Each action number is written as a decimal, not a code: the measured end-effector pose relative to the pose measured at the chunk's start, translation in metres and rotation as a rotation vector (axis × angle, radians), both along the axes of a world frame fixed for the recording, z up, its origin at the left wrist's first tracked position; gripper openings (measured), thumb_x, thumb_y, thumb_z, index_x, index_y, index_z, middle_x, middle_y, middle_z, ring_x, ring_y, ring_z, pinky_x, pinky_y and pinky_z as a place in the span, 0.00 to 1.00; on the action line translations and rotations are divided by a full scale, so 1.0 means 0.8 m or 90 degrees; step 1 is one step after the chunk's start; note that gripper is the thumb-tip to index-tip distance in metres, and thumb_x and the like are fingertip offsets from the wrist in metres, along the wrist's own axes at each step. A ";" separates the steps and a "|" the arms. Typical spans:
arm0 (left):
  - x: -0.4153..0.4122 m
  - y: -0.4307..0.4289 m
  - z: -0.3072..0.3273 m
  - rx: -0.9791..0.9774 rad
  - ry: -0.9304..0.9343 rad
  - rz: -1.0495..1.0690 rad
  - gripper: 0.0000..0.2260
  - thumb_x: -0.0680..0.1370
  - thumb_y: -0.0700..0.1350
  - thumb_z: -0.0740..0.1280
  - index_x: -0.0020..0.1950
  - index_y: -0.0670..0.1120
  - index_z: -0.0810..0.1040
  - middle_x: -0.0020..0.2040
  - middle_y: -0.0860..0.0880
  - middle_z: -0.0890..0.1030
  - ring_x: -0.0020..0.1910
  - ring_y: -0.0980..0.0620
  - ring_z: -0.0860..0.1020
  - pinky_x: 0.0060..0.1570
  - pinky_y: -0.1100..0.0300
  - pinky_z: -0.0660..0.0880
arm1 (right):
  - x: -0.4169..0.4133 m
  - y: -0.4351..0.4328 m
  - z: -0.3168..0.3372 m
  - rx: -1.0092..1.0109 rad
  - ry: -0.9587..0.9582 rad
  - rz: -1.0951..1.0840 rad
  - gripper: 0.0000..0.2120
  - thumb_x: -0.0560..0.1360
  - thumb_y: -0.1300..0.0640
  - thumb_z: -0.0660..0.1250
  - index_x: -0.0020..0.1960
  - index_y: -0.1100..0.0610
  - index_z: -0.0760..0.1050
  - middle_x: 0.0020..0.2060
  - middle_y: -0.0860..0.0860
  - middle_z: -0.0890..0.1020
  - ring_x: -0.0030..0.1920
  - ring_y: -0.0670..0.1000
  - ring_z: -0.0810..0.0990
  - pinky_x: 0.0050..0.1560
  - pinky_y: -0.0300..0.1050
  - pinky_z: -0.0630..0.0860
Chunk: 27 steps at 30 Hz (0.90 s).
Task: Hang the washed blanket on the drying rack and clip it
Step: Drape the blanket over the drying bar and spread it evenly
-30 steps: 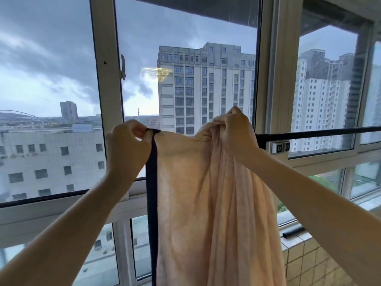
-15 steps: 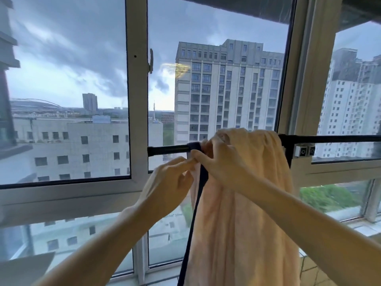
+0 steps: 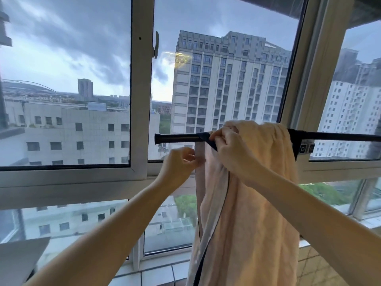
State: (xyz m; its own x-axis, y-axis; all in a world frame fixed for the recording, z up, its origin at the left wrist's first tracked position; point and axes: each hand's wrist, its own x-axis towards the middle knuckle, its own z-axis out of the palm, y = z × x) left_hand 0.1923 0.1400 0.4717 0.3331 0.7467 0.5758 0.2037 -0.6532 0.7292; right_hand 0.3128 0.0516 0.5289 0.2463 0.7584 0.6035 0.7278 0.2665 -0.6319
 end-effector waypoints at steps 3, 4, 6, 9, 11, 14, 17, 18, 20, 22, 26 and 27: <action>0.003 0.005 -0.003 -0.055 -0.049 -0.008 0.07 0.78 0.42 0.66 0.42 0.40 0.79 0.35 0.42 0.83 0.32 0.46 0.80 0.36 0.52 0.77 | 0.000 -0.004 -0.001 0.019 -0.095 -0.015 0.11 0.78 0.48 0.63 0.53 0.55 0.70 0.39 0.45 0.75 0.39 0.42 0.75 0.34 0.30 0.68; -0.001 0.004 0.000 -0.113 -0.103 -0.043 0.07 0.80 0.42 0.64 0.45 0.41 0.78 0.35 0.44 0.84 0.33 0.46 0.83 0.38 0.51 0.80 | 0.001 -0.007 -0.002 0.023 -0.146 -0.022 0.13 0.77 0.47 0.66 0.54 0.54 0.68 0.40 0.43 0.75 0.40 0.41 0.75 0.35 0.28 0.69; -0.011 0.011 0.006 -0.173 -0.199 -0.061 0.06 0.81 0.43 0.62 0.46 0.44 0.76 0.33 0.48 0.83 0.33 0.45 0.83 0.38 0.51 0.80 | 0.004 -0.007 0.003 0.038 -0.218 -0.043 0.13 0.75 0.51 0.69 0.54 0.53 0.69 0.41 0.43 0.76 0.39 0.39 0.75 0.34 0.26 0.69; -0.030 0.026 0.020 -0.090 -0.274 -0.014 0.06 0.79 0.35 0.62 0.44 0.43 0.74 0.30 0.52 0.77 0.28 0.56 0.75 0.28 0.62 0.72 | 0.006 -0.003 0.027 0.090 -0.266 -0.105 0.07 0.76 0.53 0.68 0.52 0.52 0.74 0.38 0.45 0.78 0.35 0.39 0.76 0.35 0.27 0.70; -0.040 0.029 0.024 -0.031 -0.303 0.009 0.03 0.77 0.31 0.64 0.47 0.37 0.74 0.32 0.53 0.77 0.27 0.61 0.73 0.26 0.69 0.69 | -0.002 -0.002 0.038 0.108 -0.235 -0.061 0.06 0.76 0.55 0.69 0.51 0.53 0.74 0.34 0.41 0.76 0.33 0.33 0.76 0.33 0.26 0.70; -0.049 0.031 0.018 0.012 -0.337 0.029 0.03 0.75 0.31 0.66 0.48 0.34 0.77 0.38 0.44 0.78 0.33 0.61 0.74 0.31 0.71 0.71 | -0.020 -0.002 0.023 0.139 -0.299 -0.021 0.06 0.75 0.61 0.69 0.51 0.56 0.75 0.35 0.43 0.75 0.34 0.37 0.75 0.38 0.25 0.67; -0.054 0.026 0.000 -0.034 -0.323 0.000 0.07 0.76 0.39 0.70 0.51 0.37 0.80 0.41 0.43 0.81 0.34 0.56 0.78 0.32 0.68 0.74 | -0.027 0.010 -0.012 0.144 -0.350 -0.007 0.09 0.74 0.58 0.69 0.53 0.53 0.76 0.44 0.47 0.80 0.44 0.47 0.75 0.51 0.34 0.64; -0.056 0.025 -0.007 -0.044 -0.309 -0.017 0.09 0.75 0.43 0.71 0.52 0.40 0.81 0.42 0.44 0.83 0.36 0.55 0.80 0.35 0.66 0.75 | -0.028 0.013 -0.021 0.146 -0.342 0.004 0.09 0.74 0.58 0.69 0.54 0.54 0.76 0.47 0.49 0.80 0.46 0.47 0.75 0.51 0.33 0.64; -0.061 0.024 -0.017 -0.037 -0.284 -0.016 0.10 0.74 0.47 0.72 0.49 0.42 0.81 0.40 0.45 0.83 0.37 0.52 0.79 0.36 0.63 0.75 | -0.034 0.015 -0.027 0.179 -0.316 0.032 0.08 0.75 0.58 0.69 0.53 0.57 0.77 0.48 0.50 0.80 0.46 0.46 0.75 0.50 0.28 0.65; -0.064 0.025 -0.020 -0.009 -0.248 0.024 0.09 0.73 0.47 0.73 0.44 0.41 0.80 0.37 0.45 0.81 0.34 0.51 0.77 0.34 0.64 0.72 | -0.040 0.014 -0.026 0.229 -0.306 0.035 0.06 0.75 0.59 0.69 0.51 0.58 0.78 0.45 0.50 0.82 0.45 0.46 0.77 0.50 0.32 0.68; -0.065 0.014 -0.033 0.024 -0.116 -0.003 0.08 0.69 0.43 0.76 0.43 0.43 0.80 0.37 0.49 0.80 0.34 0.60 0.78 0.35 0.71 0.74 | -0.048 0.012 -0.043 0.226 -0.321 0.062 0.11 0.75 0.61 0.68 0.57 0.59 0.74 0.51 0.53 0.80 0.48 0.47 0.78 0.49 0.29 0.70; -0.065 0.012 -0.043 0.018 -0.085 -0.022 0.09 0.68 0.42 0.76 0.44 0.46 0.79 0.38 0.53 0.80 0.34 0.62 0.79 0.35 0.72 0.74 | -0.048 0.009 -0.056 0.202 -0.318 0.066 0.16 0.75 0.62 0.67 0.62 0.59 0.71 0.55 0.54 0.79 0.48 0.49 0.79 0.49 0.31 0.73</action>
